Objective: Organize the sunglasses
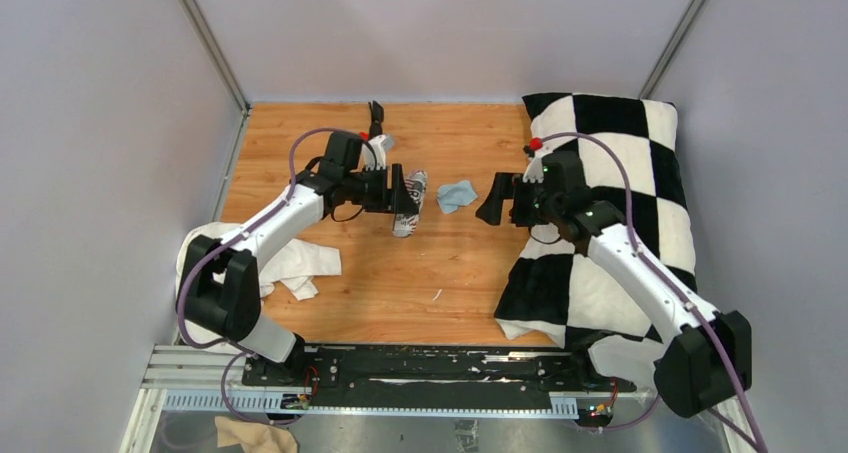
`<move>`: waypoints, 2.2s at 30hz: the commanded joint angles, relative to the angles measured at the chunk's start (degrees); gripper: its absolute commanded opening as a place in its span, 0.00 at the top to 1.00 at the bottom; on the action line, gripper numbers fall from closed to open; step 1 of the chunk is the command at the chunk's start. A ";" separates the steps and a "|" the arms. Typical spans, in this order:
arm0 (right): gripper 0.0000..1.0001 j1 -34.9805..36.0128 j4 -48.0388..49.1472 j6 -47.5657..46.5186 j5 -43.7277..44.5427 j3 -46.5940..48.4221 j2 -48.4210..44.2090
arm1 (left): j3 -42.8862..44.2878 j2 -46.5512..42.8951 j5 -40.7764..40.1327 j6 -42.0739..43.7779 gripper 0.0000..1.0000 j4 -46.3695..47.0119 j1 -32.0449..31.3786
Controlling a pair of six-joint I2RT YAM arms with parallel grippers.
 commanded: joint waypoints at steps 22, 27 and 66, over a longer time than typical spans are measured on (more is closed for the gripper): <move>0.03 -6.32 41.30 26.06 -32.01 -11.54 0.56 | -6.58 -5.18 26.70 -9.66 1.00 24.86 0.12; 0.03 -6.34 48.03 30.00 -32.94 -11.88 3.37 | -6.71 -5.63 28.73 -10.12 1.00 25.88 0.12; 0.54 0.88 110.79 65.76 -34.65 -7.82 35.40 | -9.33 -9.20 24.69 -22.70 1.00 35.42 0.12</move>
